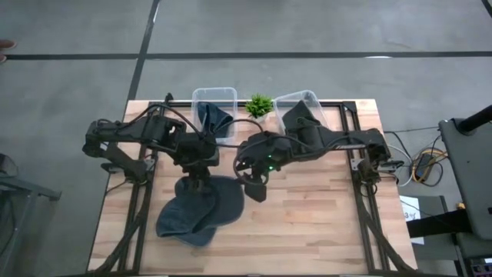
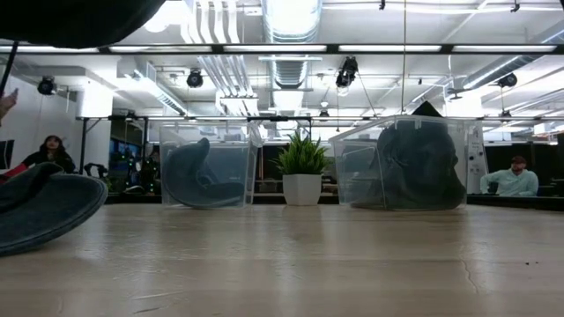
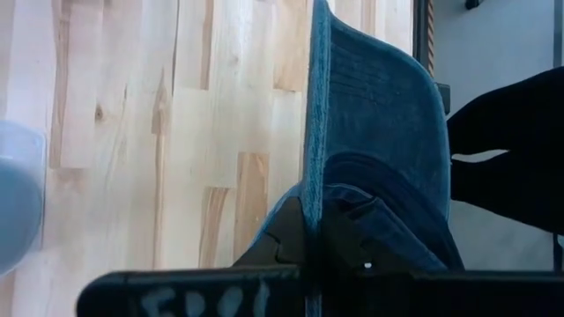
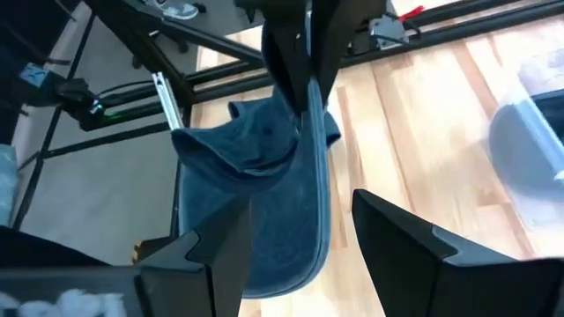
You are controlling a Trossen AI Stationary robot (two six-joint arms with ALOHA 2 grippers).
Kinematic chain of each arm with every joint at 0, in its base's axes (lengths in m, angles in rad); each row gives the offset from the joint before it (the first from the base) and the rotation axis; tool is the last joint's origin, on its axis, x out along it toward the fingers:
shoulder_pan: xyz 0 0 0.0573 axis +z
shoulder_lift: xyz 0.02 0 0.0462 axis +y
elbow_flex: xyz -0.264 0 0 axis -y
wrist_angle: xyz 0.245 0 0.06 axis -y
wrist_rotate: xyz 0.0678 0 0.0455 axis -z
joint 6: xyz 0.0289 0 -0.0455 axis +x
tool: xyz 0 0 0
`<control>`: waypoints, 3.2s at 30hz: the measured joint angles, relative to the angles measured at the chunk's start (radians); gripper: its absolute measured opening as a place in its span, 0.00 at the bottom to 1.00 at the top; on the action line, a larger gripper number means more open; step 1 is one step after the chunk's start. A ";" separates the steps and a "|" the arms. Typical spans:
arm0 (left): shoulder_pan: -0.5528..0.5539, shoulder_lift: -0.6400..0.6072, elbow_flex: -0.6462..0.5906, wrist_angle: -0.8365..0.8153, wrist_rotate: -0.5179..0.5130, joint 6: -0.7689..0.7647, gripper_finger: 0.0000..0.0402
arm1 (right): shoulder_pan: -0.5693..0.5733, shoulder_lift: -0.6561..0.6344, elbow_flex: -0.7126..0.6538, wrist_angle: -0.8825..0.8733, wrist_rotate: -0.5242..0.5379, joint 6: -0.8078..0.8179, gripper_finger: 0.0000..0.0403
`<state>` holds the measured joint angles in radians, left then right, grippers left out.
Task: Pick & Place hat
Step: Put the right blue cap into the left transparent bin
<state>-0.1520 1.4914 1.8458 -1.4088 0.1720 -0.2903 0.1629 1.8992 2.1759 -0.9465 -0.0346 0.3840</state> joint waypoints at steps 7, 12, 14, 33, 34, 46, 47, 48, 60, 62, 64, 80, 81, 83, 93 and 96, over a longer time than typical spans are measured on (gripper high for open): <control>0.000 -0.001 0.000 0.002 -0.001 0.003 0.02 | -0.013 0.063 -0.006 0.007 0.004 0.004 0.47; 0.000 -0.002 0.000 0.001 -0.002 0.002 0.02 | -0.022 0.084 -0.006 0.014 0.002 0.008 0.47; 0.000 -0.002 0.000 0.002 -0.001 0.003 0.02 | -0.022 0.084 -0.008 0.025 -0.002 0.008 0.47; -0.001 -0.002 0.000 0.001 0.002 -0.045 0.05 | -0.034 0.095 -0.014 0.074 -0.148 0.086 0.03; 0.000 -0.002 -0.001 0.002 -0.007 -0.051 0.08 | -0.034 0.094 -0.012 0.073 -0.149 0.092 0.03; -0.001 -0.018 0.044 -0.004 -0.263 -0.094 0.30 | -0.034 0.083 -0.013 -0.005 -0.136 0.126 0.02; 0.002 -0.021 0.053 -0.005 -0.274 -0.091 0.31 | -0.031 0.083 -0.015 -0.010 -0.128 0.126 0.02; 0.002 -0.026 0.064 -0.006 -0.290 -0.091 0.31 | -0.029 0.084 -0.015 -0.014 -0.118 0.127 0.02; 0.000 -0.113 0.257 -0.004 -0.510 -0.137 0.32 | -0.090 0.034 -0.014 -0.034 0.079 0.133 0.02; 0.000 -0.134 0.287 -0.003 -0.537 -0.150 0.32 | -0.107 0.009 -0.013 -0.037 0.123 0.125 0.02; 0.000 -0.155 0.313 -0.004 -0.560 -0.163 0.32 | -0.124 -0.012 -0.013 -0.036 0.167 0.117 0.02; 0.000 -0.249 0.346 0.072 -0.646 -0.198 0.32 | -0.154 -0.205 -0.013 0.111 0.494 0.010 0.02; 0.000 -0.252 0.346 0.073 -0.648 -0.198 0.32 | -0.154 -0.217 -0.013 0.126 0.516 0.000 0.02; 0.000 -0.255 0.346 0.073 -0.665 -0.206 0.32 | -0.154 -0.237 -0.013 0.156 0.562 -0.022 0.02; 0.000 -0.266 0.346 0.100 -0.672 -0.267 0.32 | -0.147 -0.288 -0.017 0.428 0.611 -0.183 0.02; 0.000 -0.266 0.346 0.101 -0.672 -0.344 0.32 | -0.134 -0.273 -0.017 0.499 0.612 -0.253 0.02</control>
<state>-0.1516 1.2259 2.1921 -1.3074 -0.5003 -0.6339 0.0288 1.6258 2.1593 -0.4473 0.5770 0.1314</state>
